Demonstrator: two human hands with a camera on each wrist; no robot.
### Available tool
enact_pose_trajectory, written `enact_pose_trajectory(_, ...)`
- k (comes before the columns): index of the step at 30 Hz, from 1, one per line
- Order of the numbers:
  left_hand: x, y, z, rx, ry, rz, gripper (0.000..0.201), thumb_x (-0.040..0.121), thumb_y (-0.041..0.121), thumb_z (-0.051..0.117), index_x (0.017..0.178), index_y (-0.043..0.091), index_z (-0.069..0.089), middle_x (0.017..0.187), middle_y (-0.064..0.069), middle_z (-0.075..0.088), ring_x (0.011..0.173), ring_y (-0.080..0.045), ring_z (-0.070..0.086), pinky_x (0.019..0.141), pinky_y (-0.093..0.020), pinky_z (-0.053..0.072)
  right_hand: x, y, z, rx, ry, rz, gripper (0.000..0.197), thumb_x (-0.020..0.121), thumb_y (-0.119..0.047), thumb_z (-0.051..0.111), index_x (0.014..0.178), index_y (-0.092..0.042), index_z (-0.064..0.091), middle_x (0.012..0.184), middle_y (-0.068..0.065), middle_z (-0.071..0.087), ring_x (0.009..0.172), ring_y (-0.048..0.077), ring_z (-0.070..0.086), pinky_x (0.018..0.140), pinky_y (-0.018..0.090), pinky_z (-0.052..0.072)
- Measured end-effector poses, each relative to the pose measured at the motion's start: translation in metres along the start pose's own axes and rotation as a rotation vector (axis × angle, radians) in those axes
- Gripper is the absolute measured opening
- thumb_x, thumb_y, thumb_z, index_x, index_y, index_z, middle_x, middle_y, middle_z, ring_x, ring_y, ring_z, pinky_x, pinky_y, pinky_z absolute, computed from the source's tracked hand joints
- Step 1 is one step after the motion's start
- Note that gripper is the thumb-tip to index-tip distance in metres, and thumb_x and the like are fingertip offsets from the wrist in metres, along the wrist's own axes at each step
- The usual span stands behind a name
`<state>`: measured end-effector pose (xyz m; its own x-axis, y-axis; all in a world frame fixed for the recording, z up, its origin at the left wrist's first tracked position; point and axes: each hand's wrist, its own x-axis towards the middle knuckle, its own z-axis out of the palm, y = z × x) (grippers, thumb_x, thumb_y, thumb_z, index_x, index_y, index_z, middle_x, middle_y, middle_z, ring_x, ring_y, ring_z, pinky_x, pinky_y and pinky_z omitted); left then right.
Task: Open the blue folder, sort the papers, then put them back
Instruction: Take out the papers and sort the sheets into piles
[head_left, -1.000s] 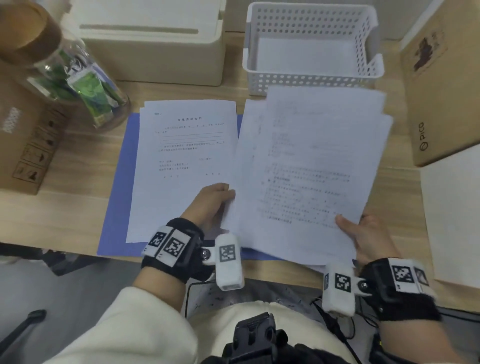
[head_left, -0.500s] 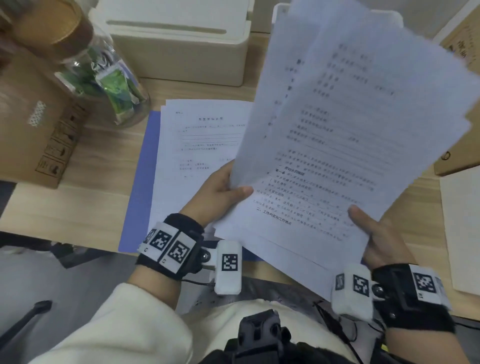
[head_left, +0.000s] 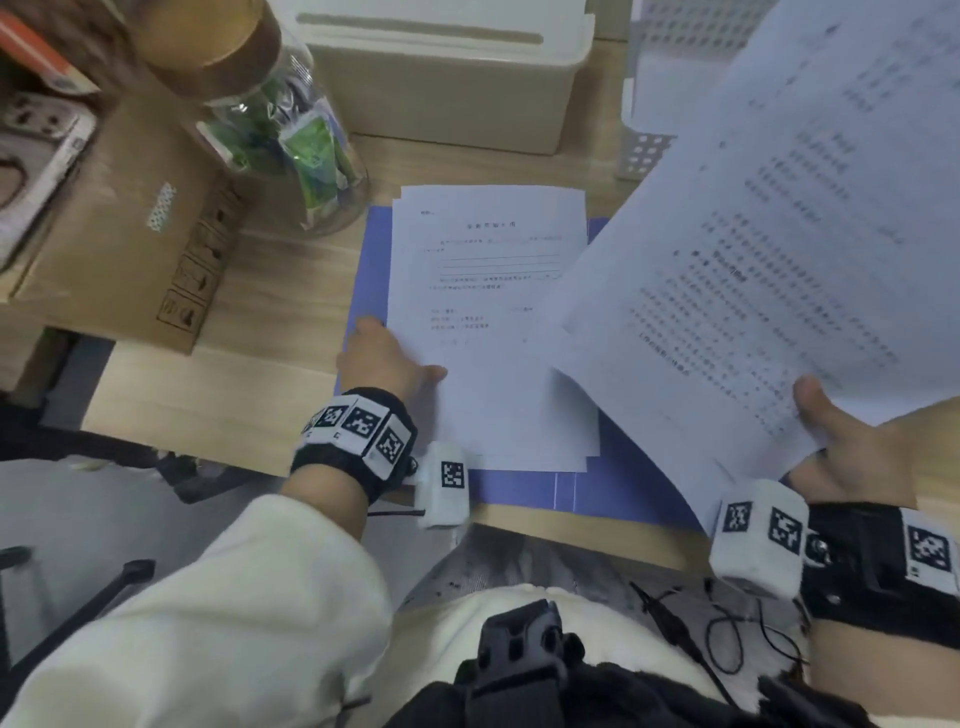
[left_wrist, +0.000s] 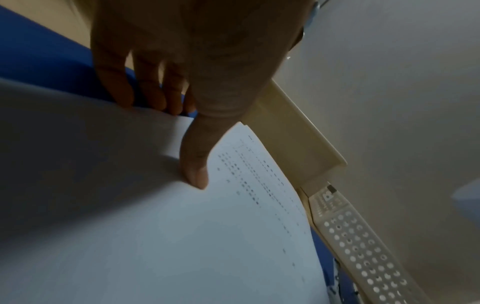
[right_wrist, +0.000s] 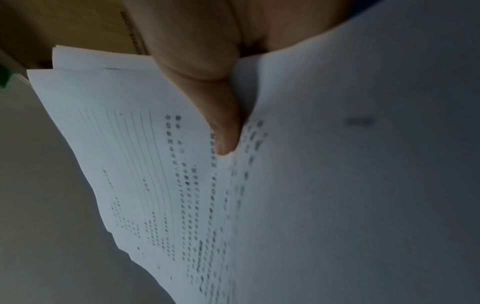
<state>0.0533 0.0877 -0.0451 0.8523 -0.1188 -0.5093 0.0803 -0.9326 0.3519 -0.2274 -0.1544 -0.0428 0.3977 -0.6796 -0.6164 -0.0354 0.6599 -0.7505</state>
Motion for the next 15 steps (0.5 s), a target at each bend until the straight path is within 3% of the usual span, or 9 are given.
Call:
enact_pose_trajectory(2, 0.003, 0.000, 0.002, -0.075, 0.006, -0.021, 0.074, 0.063, 0.024, 0.082, 0.120, 0.004, 0.040, 0.125, -0.015, 0.053, 0.115, -0.035, 0.052, 0.086, -0.037, 0.043, -0.005, -0.002, 0.003, 0.033, -0.083, 0.051, 0.011, 0.076, -0.029, 0.069, 0.071, -0.033, 0.078, 0.093, -0.013, 0.075, 0.078, 0.003, 0.072, 0.065, 0.023, 0.060)
enact_pose_trajectory(3, 0.003, -0.001, 0.003, -0.106, 0.014, -0.022, 0.071, 0.063, 0.021, 0.083, 0.118, 0.004, 0.042, 0.124, -0.015, 0.053, 0.113, -0.033, 0.052, 0.081, -0.036, 0.041, -0.007, -0.002, 0.001, 0.054, -0.120, 0.043, 0.026, 0.069, -0.033, 0.076, 0.095, -0.029, 0.076, 0.110, -0.004, 0.073, 0.094, 0.011, 0.071, 0.077, 0.034, 0.060)
enact_pose_trajectory(5, 0.003, -0.002, 0.003, -0.152, 0.044, -0.021, 0.072, 0.060, 0.018, 0.085, 0.117, 0.003, 0.044, 0.126, -0.015, 0.050, 0.113, -0.032, 0.052, 0.082, -0.036, 0.040, -0.005, 0.004, -0.004, 0.097, -0.100, 0.023, 0.077, 0.065, -0.038, 0.084, 0.133, -0.022, 0.052, 0.135, 0.006, 0.058, 0.120, 0.025, 0.058, 0.098, 0.054, 0.046)
enact_pose_trajectory(7, 0.003, -0.004, 0.005, -0.166, 0.062, -0.019, 0.075, 0.058, 0.018, 0.086, 0.119, 0.004, 0.044, 0.127, -0.015, 0.049, 0.112, -0.032, 0.053, 0.085, -0.035, 0.041, -0.006, 0.005, -0.007, 0.199, -0.073, 0.033, 0.082, 0.071, -0.038, 0.081, 0.140, -0.017, 0.043, 0.142, 0.011, 0.050, 0.128, 0.031, 0.050, 0.103, 0.054, 0.040)
enact_pose_trajectory(10, 0.005, -0.005, 0.003, -0.169, 0.052, -0.014, 0.074, 0.059, 0.018, 0.085, 0.120, 0.004, 0.045, 0.125, -0.015, 0.054, 0.112, -0.032, 0.054, 0.083, -0.034, 0.041, -0.010, 0.012, -0.010, 0.276, -0.129, 0.105, 0.051, 0.097, -0.029, 0.053, 0.141, -0.007, 0.039, 0.148, 0.021, 0.037, 0.139, 0.036, 0.029, 0.108, 0.048, 0.034)
enact_pose_trajectory(12, 0.006, -0.005, 0.003, -0.118, 0.040, -0.004, 0.070, 0.061, 0.020, 0.085, 0.119, 0.005, 0.049, 0.128, -0.014, 0.051, 0.116, -0.032, 0.052, 0.089, -0.035, 0.041, -0.009, 0.009, -0.007, 0.248, -0.117, 0.082, 0.060, 0.088, -0.032, 0.065, 0.140, -0.012, 0.042, 0.144, 0.017, 0.045, 0.136, 0.036, 0.037, 0.106, 0.051, 0.036)
enact_pose_trajectory(13, 0.005, -0.005, 0.004, -0.092, 0.039, -0.005, 0.065, 0.061, 0.021, 0.084, 0.117, 0.006, 0.052, 0.130, -0.014, 0.047, 0.118, -0.033, 0.049, 0.093, -0.036, 0.040, -0.014, 0.005, -0.005, 0.184, -0.099, 0.062, 0.059, 0.090, -0.032, 0.063, 0.140, -0.011, 0.041, 0.144, 0.018, 0.045, 0.136, 0.037, 0.037, 0.107, 0.052, 0.034)
enact_pose_trajectory(15, 0.004, -0.003, 0.004, -0.058, 0.030, -0.017, 0.055, 0.064, 0.022, 0.083, 0.110, 0.006, 0.057, 0.131, -0.014, 0.040, 0.119, -0.036, 0.043, 0.095, -0.039, 0.039, -0.026, 0.003, -0.011, -0.005, -0.028, -0.102, 0.049, 0.105, -0.028, 0.029, 0.143, 0.002, 0.030, 0.149, 0.029, 0.029, 0.142, 0.039, 0.023, 0.116, 0.050, 0.016)
